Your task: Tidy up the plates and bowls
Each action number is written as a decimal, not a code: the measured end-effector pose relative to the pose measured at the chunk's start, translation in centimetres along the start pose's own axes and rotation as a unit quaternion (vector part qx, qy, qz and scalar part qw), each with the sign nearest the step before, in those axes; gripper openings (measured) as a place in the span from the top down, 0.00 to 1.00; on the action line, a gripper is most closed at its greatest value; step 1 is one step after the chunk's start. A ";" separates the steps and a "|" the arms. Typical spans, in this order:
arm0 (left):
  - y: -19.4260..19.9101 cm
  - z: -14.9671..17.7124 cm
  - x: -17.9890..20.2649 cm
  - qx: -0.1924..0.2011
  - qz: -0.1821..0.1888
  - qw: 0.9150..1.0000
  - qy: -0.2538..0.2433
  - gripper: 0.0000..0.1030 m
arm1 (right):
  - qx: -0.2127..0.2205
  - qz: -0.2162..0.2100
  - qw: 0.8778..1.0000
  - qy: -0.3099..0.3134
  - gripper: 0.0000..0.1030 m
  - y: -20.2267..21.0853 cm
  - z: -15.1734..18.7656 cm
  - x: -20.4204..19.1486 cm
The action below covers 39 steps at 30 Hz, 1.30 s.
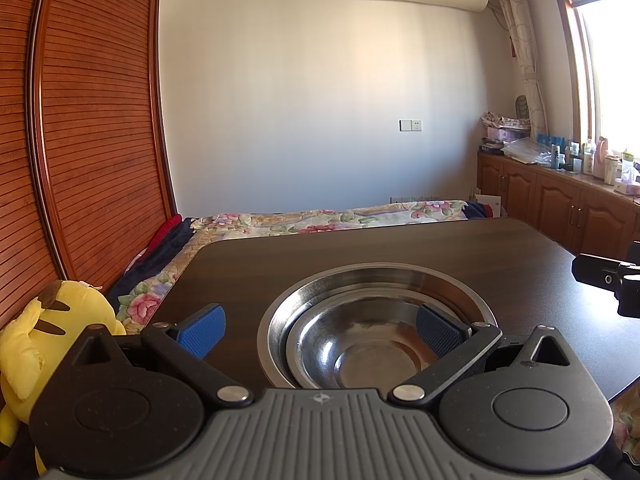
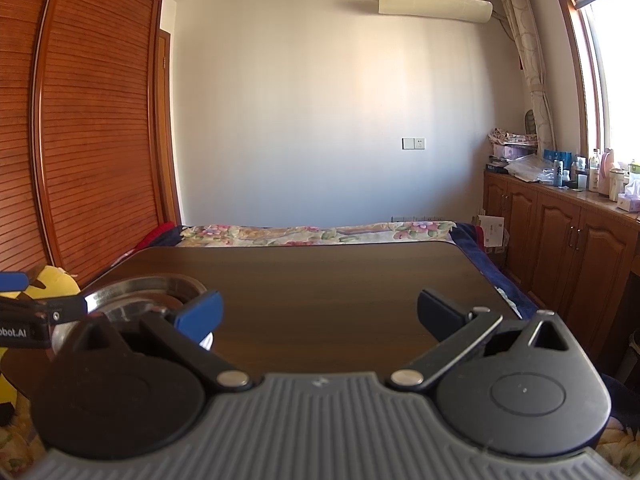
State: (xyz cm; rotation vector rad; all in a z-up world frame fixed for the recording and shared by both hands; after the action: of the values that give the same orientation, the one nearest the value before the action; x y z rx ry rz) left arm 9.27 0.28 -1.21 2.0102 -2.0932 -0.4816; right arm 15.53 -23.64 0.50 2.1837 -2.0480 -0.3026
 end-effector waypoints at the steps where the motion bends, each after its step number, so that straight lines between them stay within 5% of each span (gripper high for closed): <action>1: 0.0 0.0 0.0 0.000 0.000 1.000 0.000 0.00 | 0.000 0.000 1.000 0.000 0.00 0.0 0.0 0.0; 39: 0.2 -0.4 -0.1 0.003 0.004 1.000 -0.002 0.00 | -0.001 0.001 1.000 0.001 0.00 0.0 0.1 0.3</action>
State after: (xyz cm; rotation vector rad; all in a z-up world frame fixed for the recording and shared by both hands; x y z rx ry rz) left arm 9.24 0.33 -0.77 2.0042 -2.1063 -0.4795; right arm 15.56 -23.97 0.38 2.1809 -2.0482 -0.3022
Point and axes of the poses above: each gripper's, at about its wrist camera, not at the fingertips, and y roughly against the way its jaws point, x to its right, z to its underside, the point moved 10 cm from there along -y, roughly the way its jaws point, and after that the axes turned 1 degree about -z, right-handed, at the moved point
